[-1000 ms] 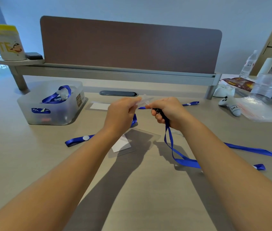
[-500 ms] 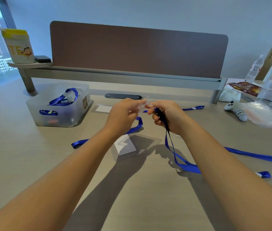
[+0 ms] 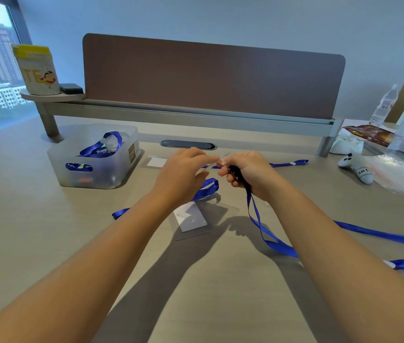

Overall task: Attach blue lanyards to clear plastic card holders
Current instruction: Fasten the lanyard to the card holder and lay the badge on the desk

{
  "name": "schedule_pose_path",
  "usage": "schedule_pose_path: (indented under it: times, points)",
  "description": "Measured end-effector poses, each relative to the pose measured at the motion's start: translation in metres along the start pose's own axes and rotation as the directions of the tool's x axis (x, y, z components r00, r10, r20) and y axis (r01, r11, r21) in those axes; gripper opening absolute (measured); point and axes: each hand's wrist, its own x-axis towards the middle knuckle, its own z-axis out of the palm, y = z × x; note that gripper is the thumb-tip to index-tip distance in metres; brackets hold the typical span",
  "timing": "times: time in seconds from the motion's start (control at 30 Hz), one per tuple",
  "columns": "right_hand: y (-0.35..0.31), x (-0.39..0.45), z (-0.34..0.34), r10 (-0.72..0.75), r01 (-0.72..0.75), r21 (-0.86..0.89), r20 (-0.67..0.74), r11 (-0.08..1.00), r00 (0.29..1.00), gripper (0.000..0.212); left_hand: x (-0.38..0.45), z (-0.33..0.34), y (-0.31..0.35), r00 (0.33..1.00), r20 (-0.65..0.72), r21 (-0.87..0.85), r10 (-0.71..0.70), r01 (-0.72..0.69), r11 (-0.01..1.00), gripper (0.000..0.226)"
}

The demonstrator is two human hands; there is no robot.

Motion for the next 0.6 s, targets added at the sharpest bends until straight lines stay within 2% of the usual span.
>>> schedule_pose_path:
  times: [0.1, 0.23, 0.33, 0.47, 0.6]
  points:
    - [0.001, 0.002, 0.002, -0.062, 0.064, -0.112, 0.024, 0.992, 0.998, 0.020, 0.004, -0.005, 0.003, 0.979, 0.153, -0.145, -0.138, 0.161, 0.976, 0.036]
    - [0.001, 0.002, 0.006, -0.100, 0.107, -0.169, 0.046, 0.980, 0.994, 0.023, 0.013, -0.007, 0.006, 0.948, 0.202, -0.333, -0.247, 0.303, 0.893, 0.032]
    - [-0.001, 0.004, 0.010, -0.120, 0.129, -0.240, 0.051, 0.962, 0.991, 0.027, 0.020, -0.008, 0.005, 0.933, 0.178, -0.316, -0.312, 0.354, 0.880, 0.029]
    - [-0.003, 0.003, 0.013, -0.141, 0.155, -0.346, 0.063, 0.925, 0.988, 0.027, 0.029, -0.013, 0.007, 0.928, 0.218, -0.166, -0.303, 0.341, 0.925, 0.029]
    - [-0.005, 0.001, 0.015, -0.199, 0.208, -0.433, 0.067, 0.877, 0.978, 0.028, 0.032, -0.015, 0.008, 0.926, 0.222, -0.099, -0.304, 0.332, 0.938, 0.029]
